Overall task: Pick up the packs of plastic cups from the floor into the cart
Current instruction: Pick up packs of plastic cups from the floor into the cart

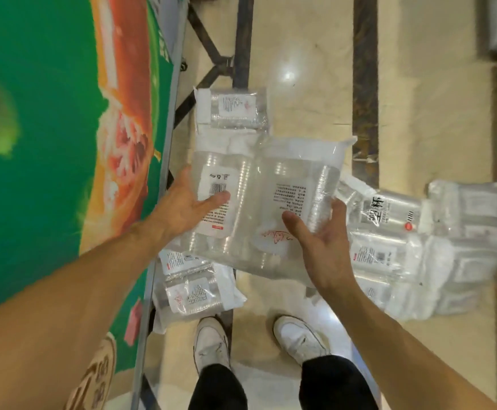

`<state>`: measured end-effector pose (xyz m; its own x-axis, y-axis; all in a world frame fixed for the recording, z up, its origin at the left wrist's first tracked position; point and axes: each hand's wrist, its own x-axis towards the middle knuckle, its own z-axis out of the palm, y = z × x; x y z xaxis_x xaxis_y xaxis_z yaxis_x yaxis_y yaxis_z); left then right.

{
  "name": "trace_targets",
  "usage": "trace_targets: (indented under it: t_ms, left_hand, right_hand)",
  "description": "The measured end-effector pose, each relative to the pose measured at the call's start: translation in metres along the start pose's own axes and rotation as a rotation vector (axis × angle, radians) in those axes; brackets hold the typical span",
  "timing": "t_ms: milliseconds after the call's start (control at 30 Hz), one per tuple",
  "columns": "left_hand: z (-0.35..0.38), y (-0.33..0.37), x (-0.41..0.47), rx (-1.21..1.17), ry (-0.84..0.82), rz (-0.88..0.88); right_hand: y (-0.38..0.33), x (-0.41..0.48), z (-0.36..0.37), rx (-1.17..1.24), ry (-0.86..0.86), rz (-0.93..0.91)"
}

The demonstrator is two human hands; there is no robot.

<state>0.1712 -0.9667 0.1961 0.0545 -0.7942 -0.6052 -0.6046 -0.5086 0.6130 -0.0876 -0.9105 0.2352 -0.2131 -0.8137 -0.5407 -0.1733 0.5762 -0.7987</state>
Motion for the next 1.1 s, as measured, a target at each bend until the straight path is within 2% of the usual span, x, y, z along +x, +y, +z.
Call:
trace_targets:
  t_ms: [133,267,433,600,733,900,1033,1100]
  left_hand:
    - [-0.047,0.072,-0.054,-0.012,0.04,0.019]
    - [-0.092,0.143,-0.134,-0.095,0.179,0.034]
    - [-0.147,0.23,-0.266,-0.198,0.325,-0.015]
    - [-0.187,0.279,-0.402,-0.333,0.515,-0.075]
    - [-0.206,0.28,-0.513,-0.456,0.707,-0.184]
    - [-0.21,0.26,-0.668,-0.573,0.992,-0.311]
    - [-0.182,0.239,-0.788,-0.594,1.237,-0.471]
    - [-0.158,0.216,-0.845,-0.64,1.359,-0.566]
  right_hand:
    - [-0.077,-0.038,-0.048,0.053,-0.077,-0.052]
    - [-0.163,-0.074,-0.089,0.037,-0.134,-0.153]
    - [-0.28,-0.127,-0.137,-0.09,-0.289,-0.243]
    - [-0.384,-0.197,-0.151,-0.263,-0.456,-0.343]
    - [-0.443,-0.267,-0.131,-0.388,-0.601,-0.432]
    - [-0.483,-0.381,-0.075,-0.503,-0.934,-0.58]
    - [-0.479,-0.492,-0.028,-0.57,-1.231,-0.772]
    - [-0.465,-0.554,-0.015,-0.61,-1.411,-0.74]
